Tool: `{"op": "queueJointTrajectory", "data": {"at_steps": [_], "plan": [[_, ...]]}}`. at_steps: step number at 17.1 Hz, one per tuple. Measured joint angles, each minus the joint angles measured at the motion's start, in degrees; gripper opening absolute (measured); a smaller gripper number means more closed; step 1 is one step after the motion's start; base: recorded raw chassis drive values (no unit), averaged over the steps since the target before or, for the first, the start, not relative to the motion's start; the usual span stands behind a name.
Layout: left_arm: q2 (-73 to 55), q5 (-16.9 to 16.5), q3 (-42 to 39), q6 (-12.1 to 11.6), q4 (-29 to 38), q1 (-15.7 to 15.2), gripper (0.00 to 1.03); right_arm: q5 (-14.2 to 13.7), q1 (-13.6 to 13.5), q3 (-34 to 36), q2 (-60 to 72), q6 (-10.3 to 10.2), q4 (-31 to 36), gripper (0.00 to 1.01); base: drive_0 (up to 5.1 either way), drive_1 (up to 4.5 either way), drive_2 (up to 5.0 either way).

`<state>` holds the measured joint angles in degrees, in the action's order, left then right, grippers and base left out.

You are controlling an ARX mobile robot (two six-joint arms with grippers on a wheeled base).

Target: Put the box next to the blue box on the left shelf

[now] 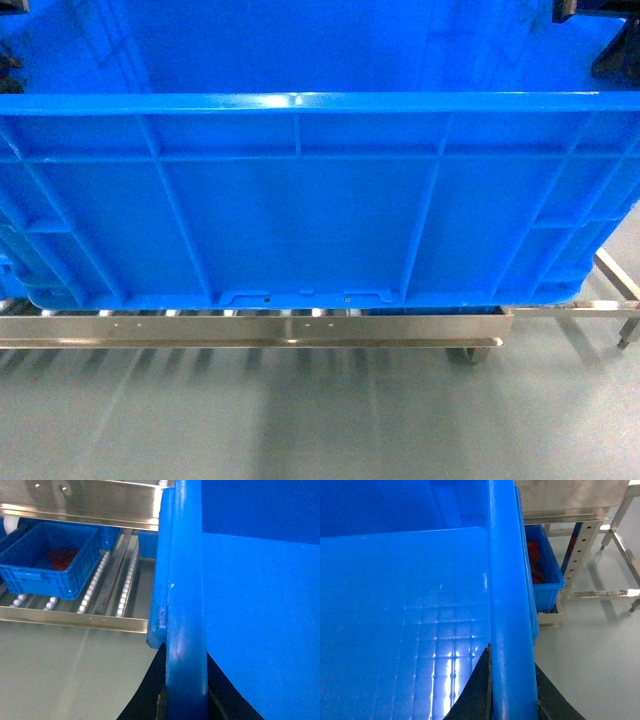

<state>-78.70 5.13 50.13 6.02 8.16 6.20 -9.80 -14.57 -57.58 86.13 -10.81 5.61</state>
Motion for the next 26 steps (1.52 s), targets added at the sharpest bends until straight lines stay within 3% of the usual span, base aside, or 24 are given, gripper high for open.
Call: {"op": "queueJointTrajectory", "data": {"at_steps": [13, 26], "plan": [[0.0, 0.0, 0.0, 0.0, 0.0, 0.0, 0.08, 0.0, 0.0, 0.0, 0.0, 0.0, 0.0, 0.09, -5.0, 2.41, 2.4], [0.2, -0.1, 0.0, 0.0, -0.1, -0.3, 0.08, -0.1, -0.3, 0.0, 0.0, -0.1, 0.0, 0.09, 0.0, -0.03, 0.0]]}}
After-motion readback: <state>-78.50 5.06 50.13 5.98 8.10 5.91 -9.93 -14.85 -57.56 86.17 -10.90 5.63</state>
